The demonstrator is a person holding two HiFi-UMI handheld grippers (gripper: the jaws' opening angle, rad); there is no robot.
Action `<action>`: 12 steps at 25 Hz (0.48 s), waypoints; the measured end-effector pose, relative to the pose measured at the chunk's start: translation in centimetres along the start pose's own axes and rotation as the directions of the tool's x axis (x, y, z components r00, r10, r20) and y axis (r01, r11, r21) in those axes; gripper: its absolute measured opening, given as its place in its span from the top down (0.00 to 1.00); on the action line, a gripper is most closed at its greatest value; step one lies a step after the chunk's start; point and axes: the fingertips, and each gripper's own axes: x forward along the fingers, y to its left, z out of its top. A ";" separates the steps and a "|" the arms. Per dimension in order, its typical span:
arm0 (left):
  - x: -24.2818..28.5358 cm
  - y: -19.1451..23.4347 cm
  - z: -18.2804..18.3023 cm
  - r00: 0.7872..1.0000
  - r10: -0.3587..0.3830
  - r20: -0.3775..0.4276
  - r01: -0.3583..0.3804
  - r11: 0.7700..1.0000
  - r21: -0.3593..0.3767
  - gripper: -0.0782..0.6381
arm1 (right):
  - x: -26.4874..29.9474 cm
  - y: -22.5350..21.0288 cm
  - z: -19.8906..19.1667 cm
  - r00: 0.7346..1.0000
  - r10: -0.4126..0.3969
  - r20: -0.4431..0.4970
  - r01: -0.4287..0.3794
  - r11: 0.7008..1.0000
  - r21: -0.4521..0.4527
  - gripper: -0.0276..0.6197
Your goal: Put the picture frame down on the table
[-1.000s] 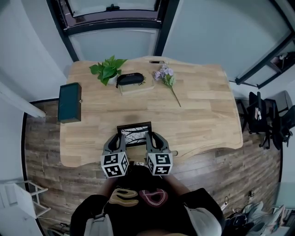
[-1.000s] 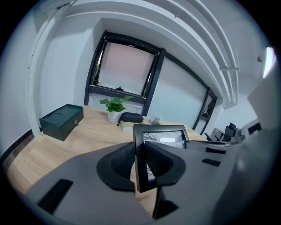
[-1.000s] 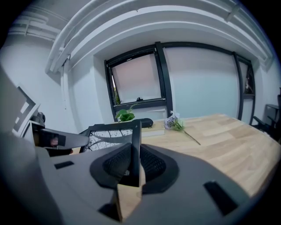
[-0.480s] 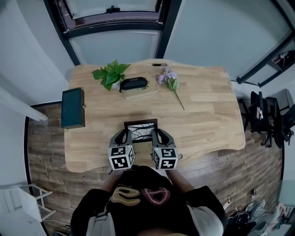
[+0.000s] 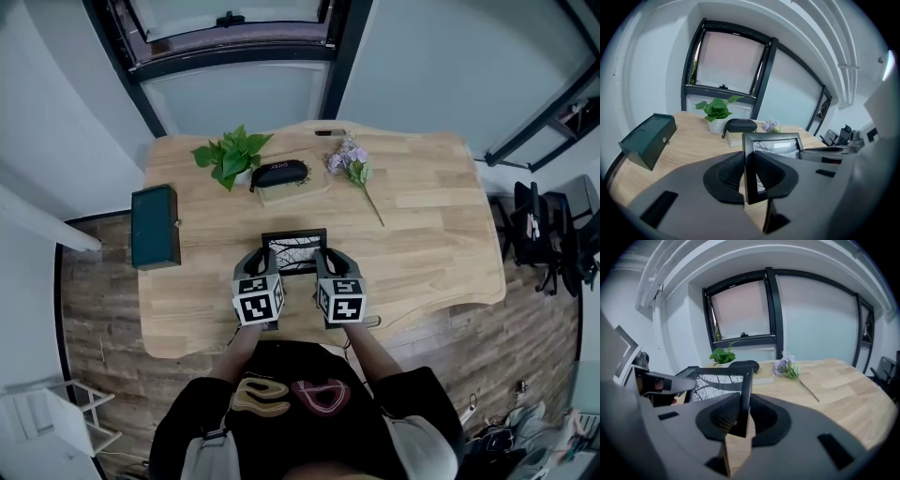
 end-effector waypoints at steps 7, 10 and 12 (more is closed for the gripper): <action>2.7 2.6 -0.6 0.999 0.027 -0.040 -0.028 1.000 -0.015 0.78 | 4.3 0.6 -0.6 0.996 0.034 -0.079 -0.036 0.999 -0.025 0.84; 4.0 3.6 -1.0 0.997 0.026 -0.070 -0.028 0.999 -0.026 0.78 | 6.0 0.8 -0.9 0.992 0.046 -0.115 -0.050 0.998 -0.030 0.84; 4.7 4.2 -1.0 0.996 0.034 -0.080 -0.038 0.999 -0.037 0.78 | 6.9 0.9 -0.9 0.991 0.043 -0.129 -0.047 0.998 -0.029 0.84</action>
